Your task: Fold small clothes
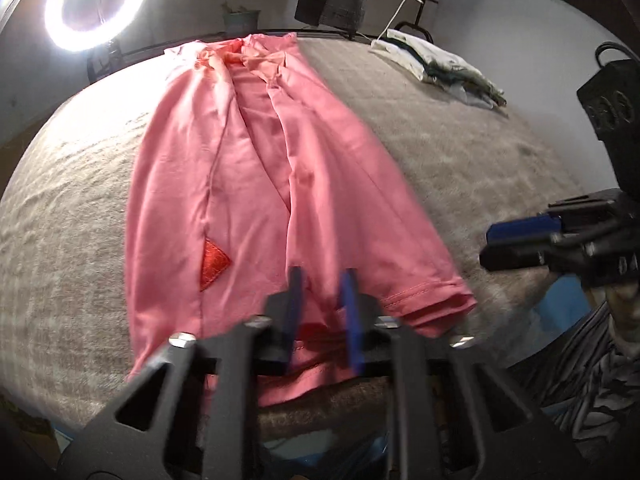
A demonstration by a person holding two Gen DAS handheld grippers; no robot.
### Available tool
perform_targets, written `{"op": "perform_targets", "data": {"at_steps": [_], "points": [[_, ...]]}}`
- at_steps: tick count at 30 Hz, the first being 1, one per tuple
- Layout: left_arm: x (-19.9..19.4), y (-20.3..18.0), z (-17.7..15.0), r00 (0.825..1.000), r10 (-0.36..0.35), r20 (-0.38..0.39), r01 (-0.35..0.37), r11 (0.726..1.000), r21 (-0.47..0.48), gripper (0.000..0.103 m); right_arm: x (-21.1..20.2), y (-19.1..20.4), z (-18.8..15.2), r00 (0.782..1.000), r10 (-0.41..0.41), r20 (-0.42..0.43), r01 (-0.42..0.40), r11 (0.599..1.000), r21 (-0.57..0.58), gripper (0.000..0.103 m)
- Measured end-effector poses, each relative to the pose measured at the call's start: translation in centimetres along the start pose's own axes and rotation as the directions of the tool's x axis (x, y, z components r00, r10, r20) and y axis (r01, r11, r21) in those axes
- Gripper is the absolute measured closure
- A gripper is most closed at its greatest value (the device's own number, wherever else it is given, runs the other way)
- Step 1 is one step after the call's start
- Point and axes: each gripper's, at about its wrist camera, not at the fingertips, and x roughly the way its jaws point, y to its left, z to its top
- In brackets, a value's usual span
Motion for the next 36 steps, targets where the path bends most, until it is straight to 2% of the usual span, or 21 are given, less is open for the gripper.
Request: {"op": "perform_targets", "data": {"at_steps": [1,4,10,13,16,18,20,22,24,26,28,30,31,32,33,34,35,36], "points": [[0.2,-0.1,-0.1,1.0,0.007,0.005,-0.007,1.0,0.01,0.099,0.3,0.3,-0.3,1.0,-0.011,-0.006,0.011,1.0,-0.024,0.064],[1.1,-0.2,-0.2,1.0,0.016,0.006,-0.016,1.0,0.02,0.103,0.9,0.8,-0.5,0.999,-0.029,-0.015,0.027,0.997,-0.068,0.064],[-1.2,1.4,-0.1,0.997,-0.061,0.057,0.067,0.992,-0.108,0.103,2.0,2.7,-1.3,0.998,-0.06,-0.025,0.056,0.988,-0.143,0.064],[-2.9,1.8,-0.5,0.992,-0.077,0.105,0.092,0.985,-0.146,0.103,2.6,3.7,-1.9,0.996,-0.091,-0.019,0.085,0.978,-0.19,0.064],[-2.9,1.9,-0.5,0.991,-0.082,0.106,0.098,0.983,-0.152,0.103,3.0,4.4,-2.2,0.993,-0.115,-0.001,0.112,0.968,-0.224,0.063],[-2.4,1.8,-0.5,0.992,-0.082,0.095,0.096,0.984,-0.15,0.103,3.3,4.9,-2.1,0.991,-0.131,0.011,0.13,0.959,-0.252,0.069],[-2.2,1.8,-0.4,0.992,-0.083,0.091,0.097,0.982,-0.161,0.103,3.6,5.6,-2.0,0.99,-0.141,0.017,0.14,0.95,-0.281,0.101],[-3.1,2.2,-0.4,0.991,-0.071,0.109,0.089,0.981,-0.175,0.103,3.2,6.2,-1.9,0.986,-0.161,0.039,0.165,0.94,-0.299,0.102],[-3.6,2.7,-0.6,0.992,-0.053,0.118,0.072,0.983,-0.17,0.103,1.5,6.5,-2.2,0.989,-0.132,0.071,0.148,0.941,-0.304,0.102],[-2.5,2.8,-1.1,0.996,-0.055,0.073,0.065,0.987,-0.148,0.103,0.7,6.7,-2.7,0.984,-0.142,0.105,0.17,0.927,-0.334,0.103],[-1.8,2.9,-1.7,0.999,-0.046,0.029,0.05,0.988,-0.143,0.103,1.7,6.8,-3.3,0.98,-0.186,0.071,0.199,0.905,-0.375,0.103],[-2.6,3.1,-2.2,0.998,-0.042,0.039,0.046,0.991,-0.129,0.103,2.2,6.6,-3.9,0.987,-0.161,0.013,0.154,0.911,-0.383,0.101],[-3.3,3.2,-2.3,0.998,-0.033,0.05,0.039,0.991,-0.125,0.103,2.0,6.4,-4.1,0.99,-0.14,-0.004,0.128,0.916,-0.381,0.095],[-4.1,3.5,-2.3,0.998,-0.017,0.064,0.024,0.992,-0.123,0.102,1.7,6.3,-4.1,0.991,-0.13,0.005,0.123,0.92,-0.372,0.073],[-5.1,4.1,-2.4,0.996,0.007,0.084,0.004,0.992,-0.126,0.099,0.9,5.8,-4.0,0.994,-0.103,0.028,0.106,0.933,-0.344,0.063],[-5.7,4.7,-2.5,0.995,0.029,0.096,-0.016,0.991,-0.135,0.085,0.4,5.3,-3.8,0.997,-0.066,0.042,0.076,0.948,-0.309,0.058],[-6.3,5.5,-2.5,0.993,0.051,0.103,-0.035,0.987,-0.155,0.069,0.0,4.7,-3.6,0.999,-0.025,0.048,0.037,0.963,-0.268,0.059],[-6.6,6.8,-2.5,0.993,0.061,0.1,-0.04,0.98,-0.194,0.065,-0.3,3.9,-3.1,0.998,0.011,0.055,0.001,0.975,-0.221,0.059]]}}
